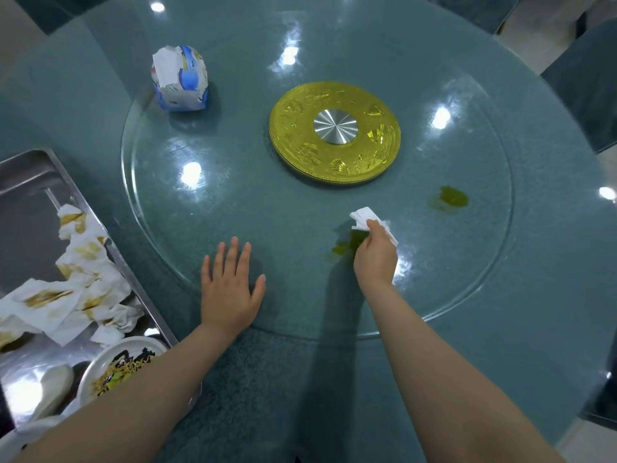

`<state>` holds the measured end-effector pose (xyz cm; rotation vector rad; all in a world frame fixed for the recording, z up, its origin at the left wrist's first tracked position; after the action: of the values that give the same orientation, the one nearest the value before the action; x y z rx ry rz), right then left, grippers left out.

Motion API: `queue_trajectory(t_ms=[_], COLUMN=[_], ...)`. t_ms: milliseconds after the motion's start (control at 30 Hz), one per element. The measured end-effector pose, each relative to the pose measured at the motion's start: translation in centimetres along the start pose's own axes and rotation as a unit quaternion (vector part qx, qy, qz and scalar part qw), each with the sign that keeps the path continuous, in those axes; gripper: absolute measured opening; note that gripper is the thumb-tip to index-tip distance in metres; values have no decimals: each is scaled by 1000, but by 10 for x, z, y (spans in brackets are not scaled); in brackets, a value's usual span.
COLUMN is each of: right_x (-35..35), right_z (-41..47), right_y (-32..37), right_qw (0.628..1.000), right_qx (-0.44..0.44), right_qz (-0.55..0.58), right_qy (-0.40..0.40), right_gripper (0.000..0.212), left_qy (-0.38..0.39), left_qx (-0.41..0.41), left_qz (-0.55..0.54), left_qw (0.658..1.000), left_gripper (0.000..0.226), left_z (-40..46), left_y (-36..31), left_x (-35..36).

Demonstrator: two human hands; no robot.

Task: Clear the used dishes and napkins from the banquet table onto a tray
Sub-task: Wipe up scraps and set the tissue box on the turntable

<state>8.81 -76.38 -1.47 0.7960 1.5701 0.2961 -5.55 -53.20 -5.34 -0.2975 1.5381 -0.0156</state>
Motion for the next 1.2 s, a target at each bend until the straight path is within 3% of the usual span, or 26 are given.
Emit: queue_trajectory(t_ms=[567,1200], right_x=[5,-1], right_z=[-23,-46], right_y=[-1,-24], right_qw=[998,983], right_qx=[-12,-132], right_qz=[45,35], right_qy=[41,120], right_gripper=[41,39], left_qy=[-2,22], left_qx=[1,1], left_qz=[8,5], left_qw=[1000,1000], left_gripper=[70,72], left_z=[0,0], left_y=[0,0], left_x=[-4,-5])
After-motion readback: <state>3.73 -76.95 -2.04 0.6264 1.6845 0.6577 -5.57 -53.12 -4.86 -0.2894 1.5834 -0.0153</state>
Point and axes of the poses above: each hand's wrist, its own z-axis towards the middle knuckle, its own x-axis out of the palm, y = z × x, the point moved 2 cm from there along z, towards the middle knuckle, and after that the axes turned 7 degrees about x, right-handed, at the moved point
